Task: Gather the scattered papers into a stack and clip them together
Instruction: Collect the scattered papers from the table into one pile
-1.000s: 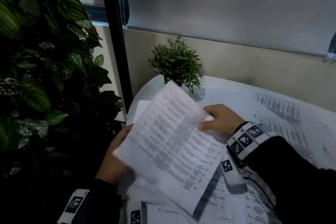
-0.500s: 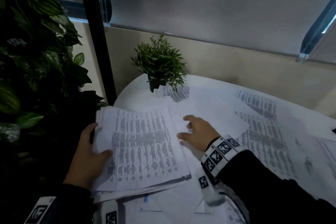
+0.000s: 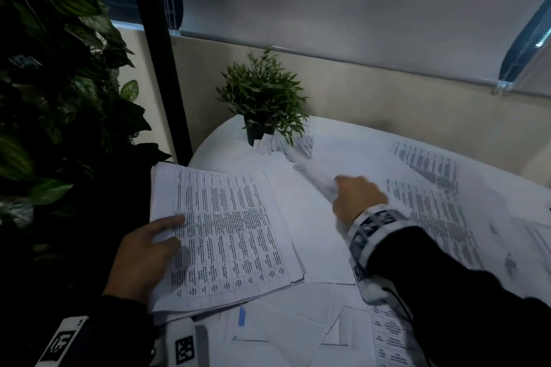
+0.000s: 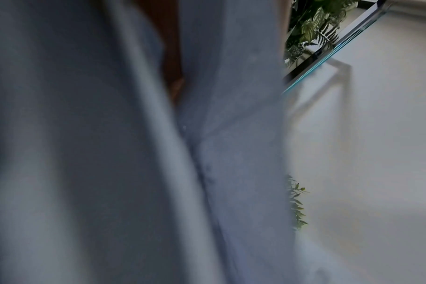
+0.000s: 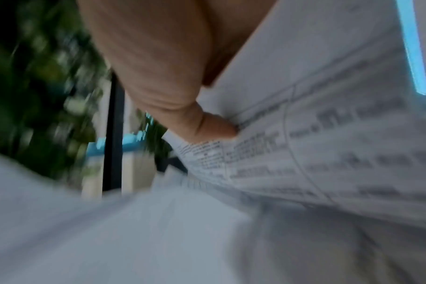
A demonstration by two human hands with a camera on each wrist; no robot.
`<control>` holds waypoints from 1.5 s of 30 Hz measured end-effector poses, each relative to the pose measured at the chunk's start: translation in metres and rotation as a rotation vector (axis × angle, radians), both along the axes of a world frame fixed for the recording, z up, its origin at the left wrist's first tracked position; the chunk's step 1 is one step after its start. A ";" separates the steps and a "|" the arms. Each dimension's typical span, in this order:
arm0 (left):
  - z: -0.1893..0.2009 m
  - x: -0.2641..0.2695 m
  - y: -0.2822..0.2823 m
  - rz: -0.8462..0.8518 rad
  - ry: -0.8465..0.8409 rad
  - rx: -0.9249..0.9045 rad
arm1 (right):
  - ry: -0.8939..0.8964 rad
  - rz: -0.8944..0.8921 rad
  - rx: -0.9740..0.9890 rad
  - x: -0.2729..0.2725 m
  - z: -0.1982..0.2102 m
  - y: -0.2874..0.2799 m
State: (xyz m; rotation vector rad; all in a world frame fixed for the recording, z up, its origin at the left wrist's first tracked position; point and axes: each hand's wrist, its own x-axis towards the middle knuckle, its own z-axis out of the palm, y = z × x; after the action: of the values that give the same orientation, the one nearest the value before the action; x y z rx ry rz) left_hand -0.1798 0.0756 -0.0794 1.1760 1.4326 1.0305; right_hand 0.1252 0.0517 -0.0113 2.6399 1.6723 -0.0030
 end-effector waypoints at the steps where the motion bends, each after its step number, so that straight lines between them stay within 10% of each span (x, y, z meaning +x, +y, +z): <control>1: 0.000 -0.001 0.000 0.010 -0.005 -0.002 | 0.100 -0.046 0.175 0.002 0.013 -0.001; 4: -0.002 0.000 0.001 0.018 -0.020 -0.028 | 1.025 0.033 0.672 0.001 0.053 -0.014; 6: -0.002 0.003 0.002 0.019 -0.087 -0.045 | 1.645 0.140 0.670 -0.011 0.063 -0.019; 7: 0.000 0.005 0.000 0.020 -0.165 -0.068 | 1.680 0.135 0.610 -0.017 0.056 -0.019; 13: 0.022 0.018 -0.015 -0.108 -0.664 -0.229 | 1.175 0.028 -0.073 -0.052 -0.014 -0.024; 21: 0.005 0.004 -0.005 0.041 -0.130 -0.075 | 0.394 -0.104 -0.048 -0.039 -0.021 0.024; 25: 0.013 0.005 -0.010 -0.045 -0.015 -0.031 | 0.346 -0.084 -0.239 -0.053 -0.023 0.045; 35: 0.007 0.005 -0.003 -0.077 0.112 -0.056 | 0.748 -0.197 0.158 -0.029 -0.025 0.055; 38: 0.009 0.001 -0.001 -0.008 0.090 -0.018 | 0.565 -0.080 0.282 -0.019 0.021 0.036; 45: 0.030 0.019 -0.009 -0.092 -0.557 -0.099 | 0.439 0.608 0.097 -0.145 0.050 -0.049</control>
State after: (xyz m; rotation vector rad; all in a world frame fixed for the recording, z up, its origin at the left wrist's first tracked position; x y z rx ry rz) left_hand -0.1607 0.0662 -0.0498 0.7888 0.9674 1.1005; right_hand -0.0194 0.0022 0.0385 2.1764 2.6040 -0.5351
